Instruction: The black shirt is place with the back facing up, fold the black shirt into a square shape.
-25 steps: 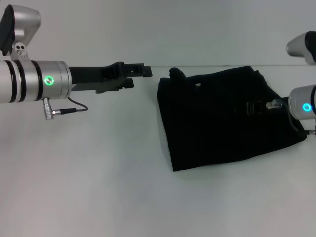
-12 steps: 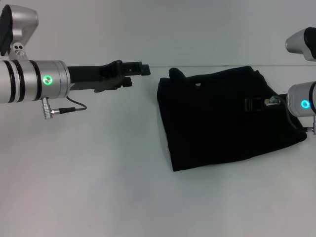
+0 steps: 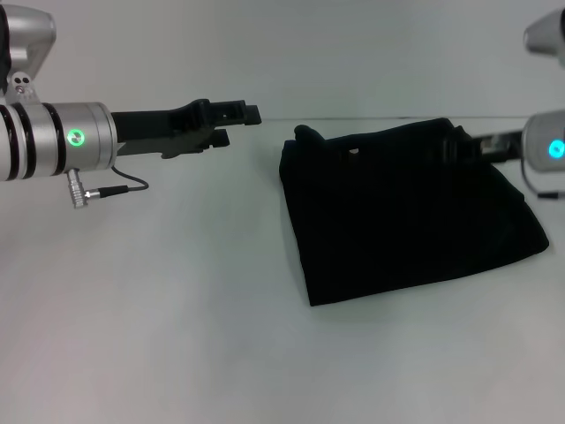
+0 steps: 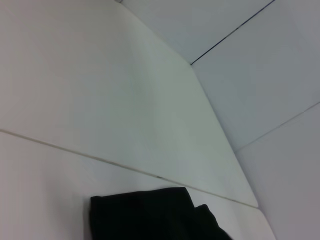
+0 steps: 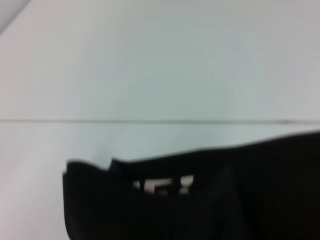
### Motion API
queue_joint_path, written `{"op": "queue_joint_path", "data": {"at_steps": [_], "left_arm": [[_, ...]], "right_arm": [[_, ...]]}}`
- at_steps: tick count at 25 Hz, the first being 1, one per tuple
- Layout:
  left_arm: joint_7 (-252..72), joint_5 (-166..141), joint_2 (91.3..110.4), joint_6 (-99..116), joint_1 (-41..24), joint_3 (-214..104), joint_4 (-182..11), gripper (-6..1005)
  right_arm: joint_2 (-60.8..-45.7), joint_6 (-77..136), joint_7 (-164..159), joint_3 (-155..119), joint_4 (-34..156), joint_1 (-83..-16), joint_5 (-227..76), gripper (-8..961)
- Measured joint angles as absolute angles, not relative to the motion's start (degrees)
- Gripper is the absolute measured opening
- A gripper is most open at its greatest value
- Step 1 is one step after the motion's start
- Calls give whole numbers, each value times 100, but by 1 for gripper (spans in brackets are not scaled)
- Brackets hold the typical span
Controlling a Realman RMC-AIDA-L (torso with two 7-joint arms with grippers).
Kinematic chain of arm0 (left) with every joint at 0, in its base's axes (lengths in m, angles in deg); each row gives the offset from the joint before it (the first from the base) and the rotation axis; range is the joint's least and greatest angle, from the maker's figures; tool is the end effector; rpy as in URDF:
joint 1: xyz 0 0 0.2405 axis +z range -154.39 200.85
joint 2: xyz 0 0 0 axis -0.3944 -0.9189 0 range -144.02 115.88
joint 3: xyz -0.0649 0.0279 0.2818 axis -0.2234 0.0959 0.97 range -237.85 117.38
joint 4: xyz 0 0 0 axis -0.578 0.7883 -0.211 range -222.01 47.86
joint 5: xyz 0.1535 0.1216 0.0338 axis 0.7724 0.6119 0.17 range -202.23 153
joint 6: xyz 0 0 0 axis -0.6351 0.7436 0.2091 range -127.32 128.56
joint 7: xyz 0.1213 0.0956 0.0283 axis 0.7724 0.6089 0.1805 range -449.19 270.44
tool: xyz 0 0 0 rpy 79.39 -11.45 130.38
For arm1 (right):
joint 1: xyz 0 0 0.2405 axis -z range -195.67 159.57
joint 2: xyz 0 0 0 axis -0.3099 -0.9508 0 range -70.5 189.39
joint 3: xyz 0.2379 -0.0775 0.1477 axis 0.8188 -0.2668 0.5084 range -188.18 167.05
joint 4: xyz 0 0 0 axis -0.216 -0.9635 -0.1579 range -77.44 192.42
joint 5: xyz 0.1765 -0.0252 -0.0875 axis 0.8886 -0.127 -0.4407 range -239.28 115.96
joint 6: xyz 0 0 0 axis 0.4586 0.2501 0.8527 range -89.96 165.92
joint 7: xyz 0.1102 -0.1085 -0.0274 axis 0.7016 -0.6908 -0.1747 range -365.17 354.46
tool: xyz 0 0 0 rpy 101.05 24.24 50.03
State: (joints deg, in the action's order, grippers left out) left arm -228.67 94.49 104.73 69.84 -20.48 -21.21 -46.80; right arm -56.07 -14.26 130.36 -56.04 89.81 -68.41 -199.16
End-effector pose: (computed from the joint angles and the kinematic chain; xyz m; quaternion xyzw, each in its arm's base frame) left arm -0.2211 0.4451 -0.0111 -0.7501 -0.5821 -0.2762 0.1493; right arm 0.2486 0.4819 -0.0162 -0.8066 0.5021 0.0960 0.2969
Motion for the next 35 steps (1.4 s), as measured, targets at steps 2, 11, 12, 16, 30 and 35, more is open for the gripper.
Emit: {"op": "queue_joint_path", "data": {"at_steps": [2, 11, 12, 16, 30, 35], "left_arm": [[-22868, 9417, 10470, 6982, -2039, -2122, -4679, 753], [-22856, 9352, 10437, 6962, -2058, -2170, -4665, 752], [-22854, 9351, 10433, 6962, -2062, -2181, -4665, 752], [-22845, 9350, 10423, 6949, -2071, -2188, -4664, 752], [-22833, 9349, 10423, 6910, -2082, -2246, -4664, 753], [-22835, 9327, 10423, 6916, -2076, -2254, -4664, 752]], "right_arm": [[-5566, -1530, 13183, -5688, 9162, -6843, -19921, 26], [-5433, -1567, 13580, -6084, 9304, -6910, -19929, 34], [-5432, -1548, 13580, -6087, 9290, -6911, -19930, 34], [-5439, -1489, 13580, -6089, 9207, -6912, -19930, 38], [-5550, -1553, 14346, -6092, 10215, -6832, -20889, 49], [-5757, -1769, 14700, -6100, 10564, -7000, -21993, 54]]}}
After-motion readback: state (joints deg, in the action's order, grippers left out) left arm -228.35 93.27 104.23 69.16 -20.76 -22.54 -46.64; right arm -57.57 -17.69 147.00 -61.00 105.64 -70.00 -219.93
